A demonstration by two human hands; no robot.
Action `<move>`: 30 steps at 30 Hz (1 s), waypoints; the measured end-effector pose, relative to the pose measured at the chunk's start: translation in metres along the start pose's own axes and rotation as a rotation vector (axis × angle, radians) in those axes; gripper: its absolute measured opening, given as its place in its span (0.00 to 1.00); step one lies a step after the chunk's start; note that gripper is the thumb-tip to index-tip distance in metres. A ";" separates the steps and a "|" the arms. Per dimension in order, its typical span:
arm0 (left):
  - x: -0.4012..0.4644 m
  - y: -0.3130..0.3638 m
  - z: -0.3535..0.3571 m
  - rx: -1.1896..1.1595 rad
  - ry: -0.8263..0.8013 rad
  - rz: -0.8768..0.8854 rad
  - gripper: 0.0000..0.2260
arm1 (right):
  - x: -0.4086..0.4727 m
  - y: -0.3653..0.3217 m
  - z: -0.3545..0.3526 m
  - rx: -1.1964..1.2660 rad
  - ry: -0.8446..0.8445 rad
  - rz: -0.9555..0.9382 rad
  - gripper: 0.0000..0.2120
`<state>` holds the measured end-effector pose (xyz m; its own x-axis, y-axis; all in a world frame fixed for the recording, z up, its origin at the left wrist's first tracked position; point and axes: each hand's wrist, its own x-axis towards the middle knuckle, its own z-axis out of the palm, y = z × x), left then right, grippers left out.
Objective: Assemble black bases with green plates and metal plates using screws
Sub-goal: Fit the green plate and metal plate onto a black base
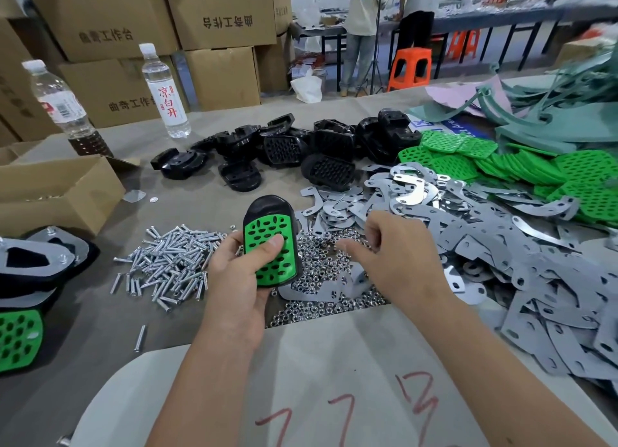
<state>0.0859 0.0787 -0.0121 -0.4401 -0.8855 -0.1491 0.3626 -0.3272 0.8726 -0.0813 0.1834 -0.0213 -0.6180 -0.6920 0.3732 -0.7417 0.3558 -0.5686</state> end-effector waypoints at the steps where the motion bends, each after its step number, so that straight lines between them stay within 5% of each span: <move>1: 0.000 0.000 0.000 0.002 -0.002 -0.001 0.25 | 0.000 0.001 0.000 0.023 0.027 0.009 0.26; 7: 0.000 -0.001 0.000 0.029 -0.008 0.010 0.28 | 0.001 0.003 0.000 0.212 0.130 0.073 0.23; 14: 0.000 -0.002 0.000 0.026 0.032 0.000 0.23 | -0.005 -0.006 -0.009 0.535 -0.400 0.052 0.16; 18: 0.001 -0.001 0.001 0.028 0.108 0.018 0.19 | -0.005 -0.008 -0.009 0.707 -0.399 0.064 0.12; 21: 0.002 -0.003 0.001 0.072 0.127 0.061 0.14 | -0.001 -0.003 -0.005 0.362 -0.104 0.084 0.07; 24: 0.003 -0.004 0.001 0.103 0.160 0.064 0.15 | 0.002 0.003 -0.006 0.069 0.011 0.081 0.06; 30: 0.004 -0.008 0.000 0.127 0.176 0.058 0.19 | -0.003 -0.003 0.001 -0.011 -0.254 -0.159 0.20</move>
<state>0.0812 0.0775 -0.0197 -0.2677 -0.9490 -0.1664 0.2714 -0.2400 0.9321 -0.0769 0.1836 -0.0219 -0.4100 -0.8741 0.2604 -0.8273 0.2363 -0.5096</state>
